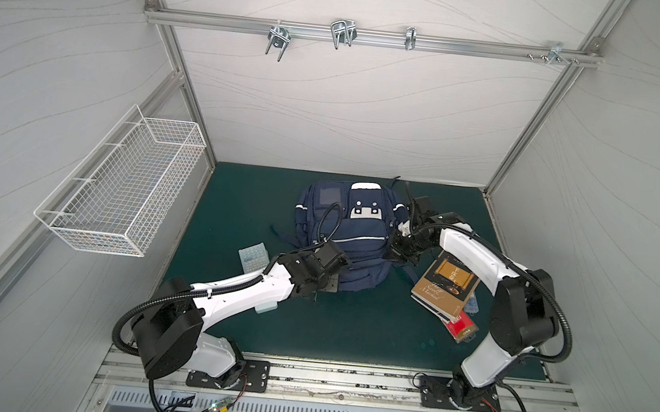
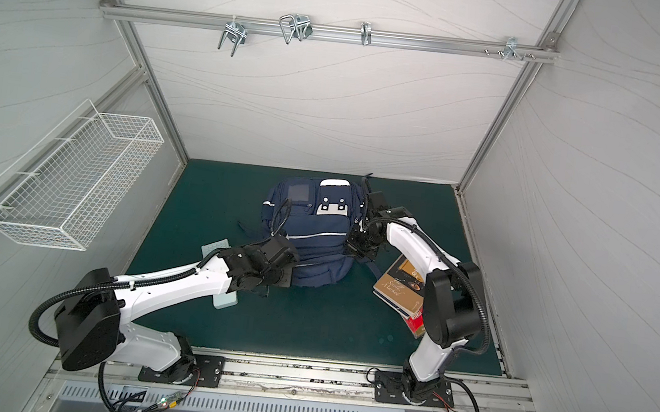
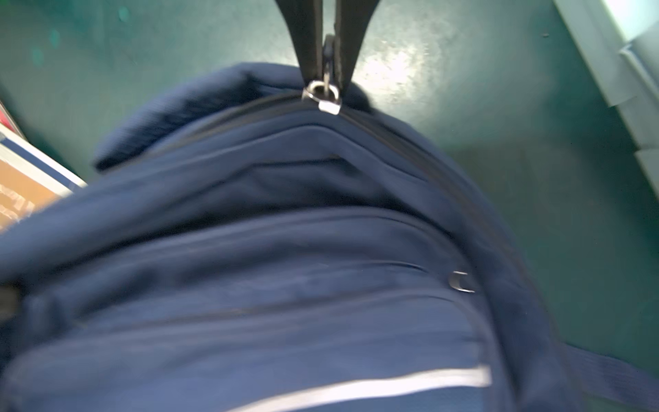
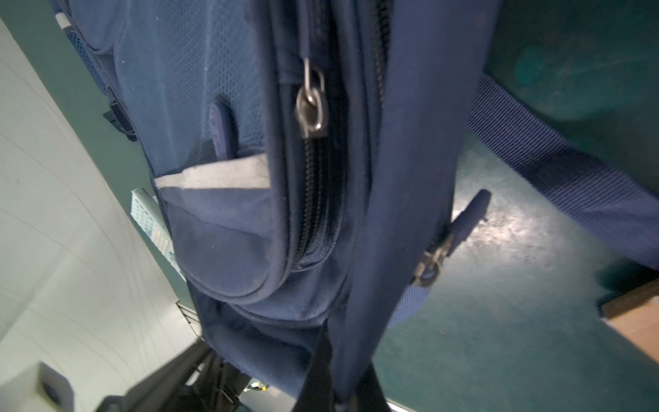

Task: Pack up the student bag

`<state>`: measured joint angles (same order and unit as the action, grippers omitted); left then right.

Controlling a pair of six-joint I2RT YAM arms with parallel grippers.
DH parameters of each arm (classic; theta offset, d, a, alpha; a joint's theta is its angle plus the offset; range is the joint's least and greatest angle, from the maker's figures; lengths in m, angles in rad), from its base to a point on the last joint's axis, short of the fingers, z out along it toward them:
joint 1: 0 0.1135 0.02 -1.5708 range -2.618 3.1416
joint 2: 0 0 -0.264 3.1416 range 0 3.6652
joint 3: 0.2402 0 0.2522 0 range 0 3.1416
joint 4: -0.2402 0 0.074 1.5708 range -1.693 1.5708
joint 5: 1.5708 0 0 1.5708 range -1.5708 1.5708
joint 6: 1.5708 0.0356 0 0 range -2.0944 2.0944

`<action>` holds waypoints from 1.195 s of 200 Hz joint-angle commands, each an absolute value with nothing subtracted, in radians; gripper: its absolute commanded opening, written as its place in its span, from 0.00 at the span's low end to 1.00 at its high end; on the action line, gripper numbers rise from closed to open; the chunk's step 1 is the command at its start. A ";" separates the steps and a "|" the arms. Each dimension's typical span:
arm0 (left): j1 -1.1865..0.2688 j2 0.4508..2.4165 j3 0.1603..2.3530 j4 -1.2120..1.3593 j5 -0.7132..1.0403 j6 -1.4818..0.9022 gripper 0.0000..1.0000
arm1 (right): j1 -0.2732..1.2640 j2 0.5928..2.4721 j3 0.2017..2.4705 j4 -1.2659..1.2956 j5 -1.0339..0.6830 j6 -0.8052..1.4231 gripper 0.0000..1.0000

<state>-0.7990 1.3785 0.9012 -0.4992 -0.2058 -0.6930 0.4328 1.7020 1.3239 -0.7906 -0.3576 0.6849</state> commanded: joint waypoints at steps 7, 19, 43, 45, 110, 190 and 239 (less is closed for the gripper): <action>-0.778 1.330 0.901 -0.463 -0.133 -0.657 0.00 | 0.434 1.628 1.290 -0.759 -0.347 0.640 0.43; -0.788 1.331 0.903 -0.413 -0.085 -0.657 0.00 | 0.472 1.595 1.266 -0.756 -0.329 0.662 0.68; -0.830 1.346 0.934 -0.380 -0.057 -0.642 0.00 | 0.570 1.526 1.204 -0.720 -0.313 0.759 0.74; -0.833 1.347 0.937 -0.377 -0.055 -0.643 0.00 | 0.581 1.523 1.198 -0.713 -0.315 0.770 0.74; -0.856 1.364 0.951 -0.369 -0.008 -0.655 0.00 | 0.670 1.447 1.017 -0.483 -0.259 1.135 0.67; -0.861 1.380 0.981 -0.524 -0.024 -0.640 0.00 | 0.613 1.586 1.130 -0.560 -0.253 1.024 0.01; -0.849 1.396 0.966 -0.715 -0.138 -0.650 0.00 | 0.526 1.621 1.190 -0.685 -0.224 0.825 0.00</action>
